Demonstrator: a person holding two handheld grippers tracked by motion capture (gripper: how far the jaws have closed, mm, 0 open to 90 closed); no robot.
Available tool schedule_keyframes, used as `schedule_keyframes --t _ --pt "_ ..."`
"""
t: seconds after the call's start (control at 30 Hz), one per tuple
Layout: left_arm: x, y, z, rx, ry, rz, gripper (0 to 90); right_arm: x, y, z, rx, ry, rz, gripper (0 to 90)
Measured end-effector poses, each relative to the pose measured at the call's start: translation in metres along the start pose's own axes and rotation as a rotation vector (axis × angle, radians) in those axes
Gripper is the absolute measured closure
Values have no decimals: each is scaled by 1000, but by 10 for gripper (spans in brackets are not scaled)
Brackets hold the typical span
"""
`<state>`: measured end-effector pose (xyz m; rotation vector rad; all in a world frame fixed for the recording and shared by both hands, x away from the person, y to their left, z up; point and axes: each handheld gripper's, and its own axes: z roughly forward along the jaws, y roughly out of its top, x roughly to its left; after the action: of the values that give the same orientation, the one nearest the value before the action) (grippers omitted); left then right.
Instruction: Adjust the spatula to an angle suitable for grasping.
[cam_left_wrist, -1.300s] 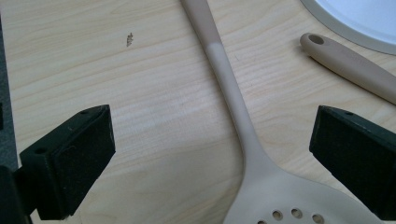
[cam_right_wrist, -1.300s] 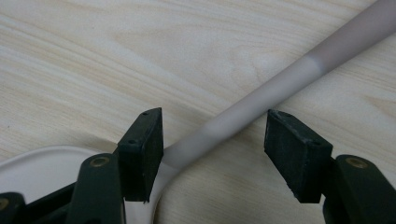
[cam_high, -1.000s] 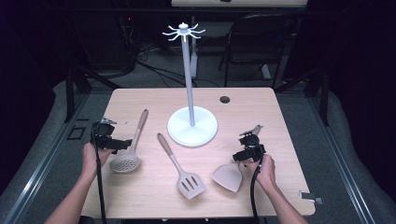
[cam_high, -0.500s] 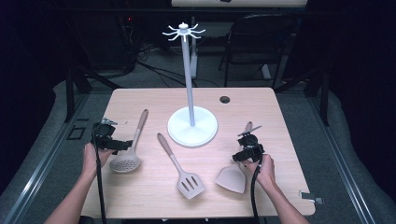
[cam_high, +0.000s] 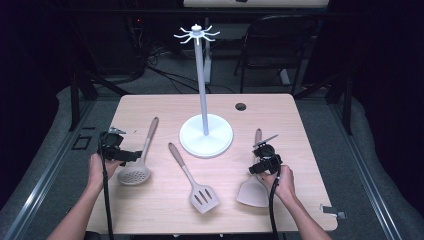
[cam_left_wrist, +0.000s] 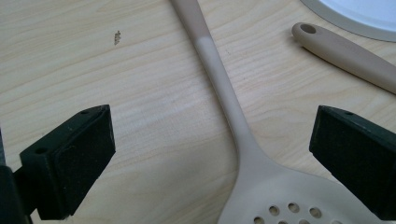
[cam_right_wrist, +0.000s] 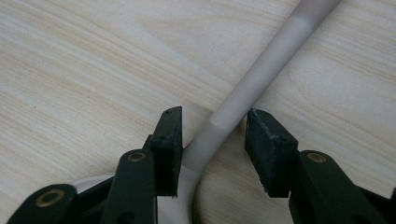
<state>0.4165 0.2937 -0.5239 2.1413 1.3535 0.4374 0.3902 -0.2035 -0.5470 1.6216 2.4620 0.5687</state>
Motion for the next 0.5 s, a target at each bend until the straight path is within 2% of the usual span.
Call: schedule_keyframes --t 0.17,0.2,0.3,0.5 --pt "1 0 0 5 -7 7 2 0 0 -1 7 8 -11 592" --pt "1 0 0 7 -9 9 2 -1 0 -2 22 -7 -24 596" --pt "1 0 0 8 -10 9 2 0 0 -1 19 20 -21 606" --pt "1 -1 0 1 -11 9 2 0 -1 -2 34 21 -35 623"
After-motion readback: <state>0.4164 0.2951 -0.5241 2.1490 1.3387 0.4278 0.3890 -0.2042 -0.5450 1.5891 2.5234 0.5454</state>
